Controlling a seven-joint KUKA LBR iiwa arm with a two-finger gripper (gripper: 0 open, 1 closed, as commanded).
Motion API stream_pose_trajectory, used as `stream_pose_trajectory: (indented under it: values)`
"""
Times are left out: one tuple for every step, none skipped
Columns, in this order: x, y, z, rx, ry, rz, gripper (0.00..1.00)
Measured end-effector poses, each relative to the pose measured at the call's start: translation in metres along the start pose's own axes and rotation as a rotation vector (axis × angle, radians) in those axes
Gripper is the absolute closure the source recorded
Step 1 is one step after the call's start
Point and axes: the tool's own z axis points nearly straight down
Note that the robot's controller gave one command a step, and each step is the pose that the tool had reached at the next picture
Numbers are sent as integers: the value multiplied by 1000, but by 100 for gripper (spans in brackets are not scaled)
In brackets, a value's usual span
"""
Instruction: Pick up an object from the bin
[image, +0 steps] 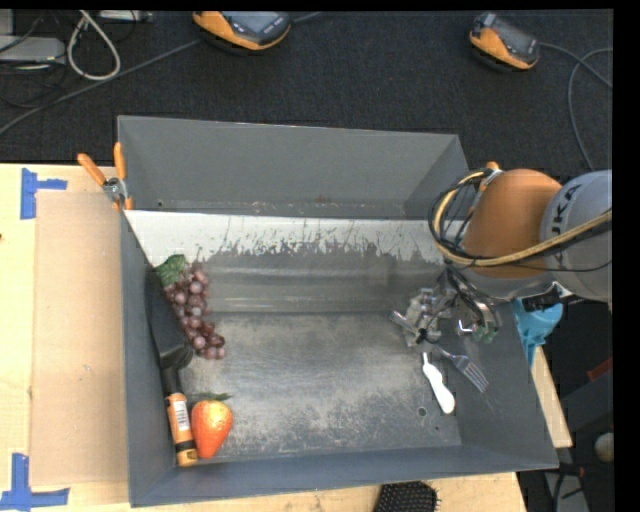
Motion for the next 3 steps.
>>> stream_pose_trajectory:
  values:
    - [7,12,-2,-1,5,-11,100]
    - [-16,-26,1,0,-2,-64,0]
    - [-15,-26,0,0,-2,-64,0]
